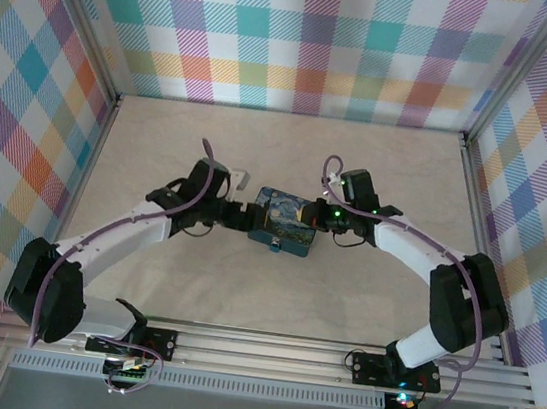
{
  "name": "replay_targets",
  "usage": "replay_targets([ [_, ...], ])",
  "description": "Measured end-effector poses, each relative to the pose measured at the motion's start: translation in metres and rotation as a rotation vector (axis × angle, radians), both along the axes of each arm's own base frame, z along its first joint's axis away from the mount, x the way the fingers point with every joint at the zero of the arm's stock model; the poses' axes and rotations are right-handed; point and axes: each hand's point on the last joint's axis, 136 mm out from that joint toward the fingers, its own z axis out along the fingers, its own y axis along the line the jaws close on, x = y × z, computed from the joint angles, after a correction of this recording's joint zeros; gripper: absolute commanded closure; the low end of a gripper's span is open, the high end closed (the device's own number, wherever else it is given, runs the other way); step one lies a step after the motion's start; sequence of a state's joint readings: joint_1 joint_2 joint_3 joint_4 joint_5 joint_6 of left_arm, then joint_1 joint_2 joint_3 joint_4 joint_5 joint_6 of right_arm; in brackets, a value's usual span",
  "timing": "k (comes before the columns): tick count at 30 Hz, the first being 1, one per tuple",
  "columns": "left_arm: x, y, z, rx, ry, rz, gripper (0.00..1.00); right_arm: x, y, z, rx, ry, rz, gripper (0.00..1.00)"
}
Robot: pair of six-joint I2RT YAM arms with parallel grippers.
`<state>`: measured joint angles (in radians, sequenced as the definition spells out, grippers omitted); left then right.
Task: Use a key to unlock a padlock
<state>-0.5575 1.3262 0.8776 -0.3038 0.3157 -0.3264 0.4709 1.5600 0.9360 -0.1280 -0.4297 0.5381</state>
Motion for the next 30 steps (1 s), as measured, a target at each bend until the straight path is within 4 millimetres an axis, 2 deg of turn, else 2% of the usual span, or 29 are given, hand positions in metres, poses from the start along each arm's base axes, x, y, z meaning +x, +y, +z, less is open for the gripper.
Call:
replay_targets([
  [2, -0.015, -0.008, -0.016, -0.015, 0.054, -0.020, 0.13, 0.000, 0.000, -0.006, -0.005, 0.013, 0.000, 1.00],
  [5, -0.023, -0.020, -0.032, -0.043, 0.109, -0.029, 0.16, 0.001, 0.000, -0.011, -0.009, 0.027, -0.002, 1.00],
  [10, -0.011, -0.032, -0.049, -0.073, 0.137, -0.007, 0.18, 0.001, 0.000, -0.013, -0.011, 0.032, -0.005, 1.00],
  [13, -0.003, -0.037, -0.058, -0.081, 0.138, 0.006, 0.24, -0.001, -0.001, -0.017, -0.017, 0.040, -0.008, 1.00],
  [17, 0.010, -0.040, -0.070, -0.080, 0.145, 0.021, 0.26, -0.002, -0.004, -0.022, -0.031, 0.054, -0.013, 1.00],
  [30, 0.051, -0.048, -0.066, -0.102, 0.072, 0.009, 0.28, 0.020, -0.013, -0.026, 0.001, 0.066, -0.063, 1.00],
])
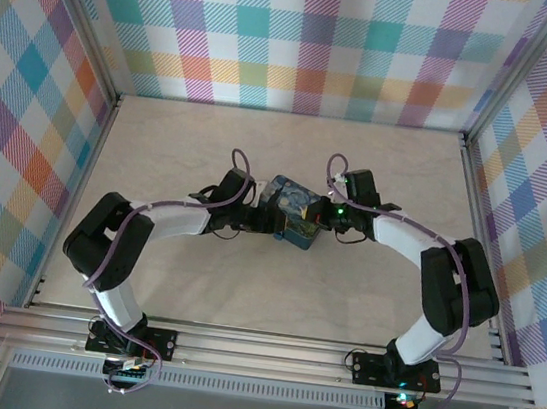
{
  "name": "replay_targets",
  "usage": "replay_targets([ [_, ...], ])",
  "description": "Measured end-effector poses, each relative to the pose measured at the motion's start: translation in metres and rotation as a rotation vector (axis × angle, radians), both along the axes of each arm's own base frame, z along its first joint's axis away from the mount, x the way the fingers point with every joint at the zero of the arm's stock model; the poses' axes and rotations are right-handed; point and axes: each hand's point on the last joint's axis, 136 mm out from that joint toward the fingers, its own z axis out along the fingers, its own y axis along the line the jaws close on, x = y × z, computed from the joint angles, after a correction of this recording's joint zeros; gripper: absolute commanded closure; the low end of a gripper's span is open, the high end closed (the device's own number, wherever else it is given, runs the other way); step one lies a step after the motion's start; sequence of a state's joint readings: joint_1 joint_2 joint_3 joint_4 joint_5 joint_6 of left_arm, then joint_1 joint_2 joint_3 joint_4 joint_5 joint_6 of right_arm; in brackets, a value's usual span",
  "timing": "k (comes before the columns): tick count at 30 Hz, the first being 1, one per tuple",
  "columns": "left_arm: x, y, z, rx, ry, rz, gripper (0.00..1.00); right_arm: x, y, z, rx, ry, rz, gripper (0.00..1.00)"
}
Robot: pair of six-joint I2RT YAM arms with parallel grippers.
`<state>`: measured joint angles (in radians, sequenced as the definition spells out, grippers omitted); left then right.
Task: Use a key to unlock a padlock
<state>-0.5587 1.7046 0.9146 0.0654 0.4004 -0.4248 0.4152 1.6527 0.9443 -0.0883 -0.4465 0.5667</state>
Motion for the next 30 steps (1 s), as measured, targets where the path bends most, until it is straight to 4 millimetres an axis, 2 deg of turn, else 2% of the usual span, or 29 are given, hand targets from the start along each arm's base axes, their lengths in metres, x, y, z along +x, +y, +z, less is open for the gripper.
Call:
replay_targets([
  [4, -0.001, 0.002, -0.001, 0.004, -0.024, -0.013, 0.27, 0.001, 0.000, 0.000, 0.005, 0.001, -0.001, 1.00],
  [12, -0.028, 0.023, 0.002, 0.010, -0.084, -0.014, 0.26, 0.001, 0.000, 0.001, 0.010, 0.002, 0.001, 1.00],
  [19, -0.035, 0.011, -0.001, 0.009, -0.129, -0.062, 0.28, 0.000, 0.001, 0.000, 0.018, 0.007, 0.006, 1.00],
  [22, -0.036, 0.005, -0.012, 0.033, -0.128, -0.086, 0.29, 0.000, 0.001, 0.000, 0.020, 0.009, 0.005, 1.00],
  [30, -0.022, -0.006, -0.023, 0.075, -0.153, -0.108, 0.32, 0.000, 0.001, 0.000, 0.021, 0.011, 0.004, 1.00],
])
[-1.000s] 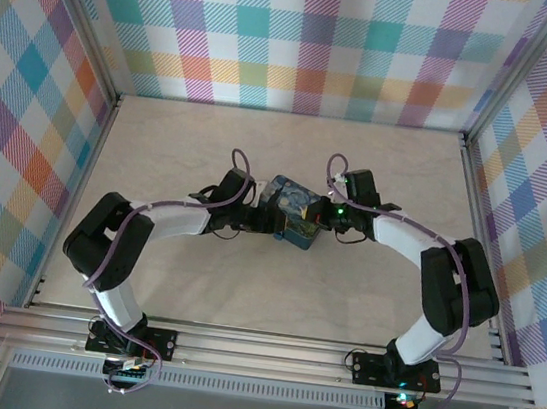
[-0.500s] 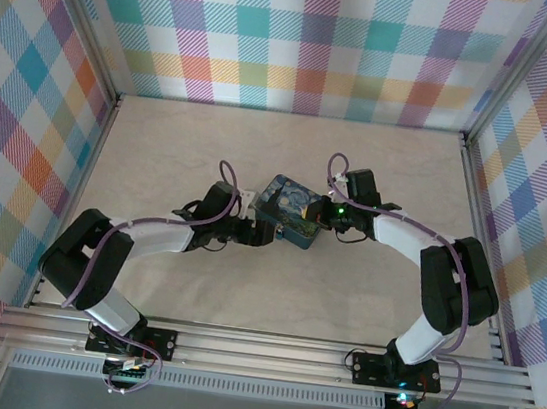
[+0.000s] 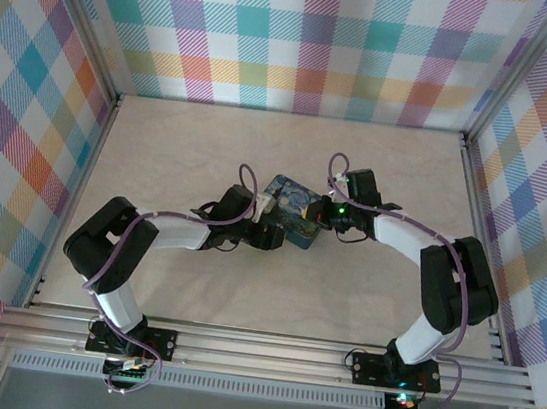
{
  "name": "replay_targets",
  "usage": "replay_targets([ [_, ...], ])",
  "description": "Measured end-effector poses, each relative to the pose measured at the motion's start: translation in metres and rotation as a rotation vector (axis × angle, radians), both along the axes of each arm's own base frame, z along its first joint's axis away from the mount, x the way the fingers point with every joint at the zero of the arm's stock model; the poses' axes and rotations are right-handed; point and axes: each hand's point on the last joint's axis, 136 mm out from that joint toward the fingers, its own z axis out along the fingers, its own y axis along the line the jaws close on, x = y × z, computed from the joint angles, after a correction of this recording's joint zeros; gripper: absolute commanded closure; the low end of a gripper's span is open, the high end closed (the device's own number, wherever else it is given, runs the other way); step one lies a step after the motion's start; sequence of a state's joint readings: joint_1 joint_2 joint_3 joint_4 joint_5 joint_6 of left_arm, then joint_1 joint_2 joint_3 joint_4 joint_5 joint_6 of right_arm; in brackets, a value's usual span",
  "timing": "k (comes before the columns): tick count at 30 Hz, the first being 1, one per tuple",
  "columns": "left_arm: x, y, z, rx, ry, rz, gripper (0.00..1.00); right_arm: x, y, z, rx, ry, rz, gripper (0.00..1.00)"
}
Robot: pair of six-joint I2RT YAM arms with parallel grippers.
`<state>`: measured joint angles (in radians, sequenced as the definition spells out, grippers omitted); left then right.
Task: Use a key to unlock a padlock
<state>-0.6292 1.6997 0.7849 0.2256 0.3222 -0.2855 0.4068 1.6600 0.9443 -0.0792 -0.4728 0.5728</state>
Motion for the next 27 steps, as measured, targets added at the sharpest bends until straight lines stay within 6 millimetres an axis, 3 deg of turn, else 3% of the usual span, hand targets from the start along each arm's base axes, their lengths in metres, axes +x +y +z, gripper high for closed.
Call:
replay_targets([
  [27, 0.012, -0.018, -0.018, 0.089, -0.067, -0.035, 0.52, 0.003, -0.001, 0.001, 0.001, -0.005, -0.018, 1.00],
])
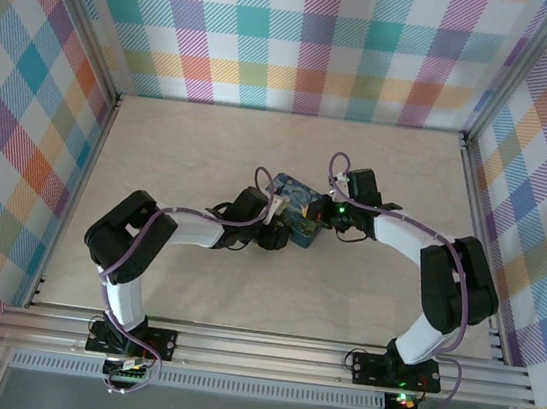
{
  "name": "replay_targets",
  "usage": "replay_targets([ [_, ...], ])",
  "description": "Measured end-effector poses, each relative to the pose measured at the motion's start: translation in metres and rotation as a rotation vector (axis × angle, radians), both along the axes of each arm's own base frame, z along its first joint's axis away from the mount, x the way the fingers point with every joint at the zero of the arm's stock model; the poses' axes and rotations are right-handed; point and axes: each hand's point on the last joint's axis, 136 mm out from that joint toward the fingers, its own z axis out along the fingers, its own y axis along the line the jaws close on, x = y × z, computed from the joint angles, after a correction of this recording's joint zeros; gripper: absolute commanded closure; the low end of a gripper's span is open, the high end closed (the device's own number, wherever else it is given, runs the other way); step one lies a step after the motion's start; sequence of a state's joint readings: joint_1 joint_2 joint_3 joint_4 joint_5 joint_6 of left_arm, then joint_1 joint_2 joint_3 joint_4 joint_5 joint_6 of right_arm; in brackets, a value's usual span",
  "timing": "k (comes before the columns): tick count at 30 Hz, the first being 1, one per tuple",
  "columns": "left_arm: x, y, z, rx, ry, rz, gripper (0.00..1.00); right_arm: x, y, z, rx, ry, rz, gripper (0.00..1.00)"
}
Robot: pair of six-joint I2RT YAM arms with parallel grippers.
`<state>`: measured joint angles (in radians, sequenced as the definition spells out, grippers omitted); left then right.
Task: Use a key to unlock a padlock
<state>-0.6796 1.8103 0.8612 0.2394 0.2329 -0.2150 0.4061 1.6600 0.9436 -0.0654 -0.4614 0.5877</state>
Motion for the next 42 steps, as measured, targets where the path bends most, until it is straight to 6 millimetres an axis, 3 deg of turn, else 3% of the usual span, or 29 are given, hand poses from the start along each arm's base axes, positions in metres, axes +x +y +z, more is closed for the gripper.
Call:
replay_targets([
  [42, -0.0004, -0.0095, 0.0037, -0.041, 0.021, 0.074, 0.66, 0.0009, 0.0005, -0.0001, 0.006, -0.008, -0.002, 1.00],
])
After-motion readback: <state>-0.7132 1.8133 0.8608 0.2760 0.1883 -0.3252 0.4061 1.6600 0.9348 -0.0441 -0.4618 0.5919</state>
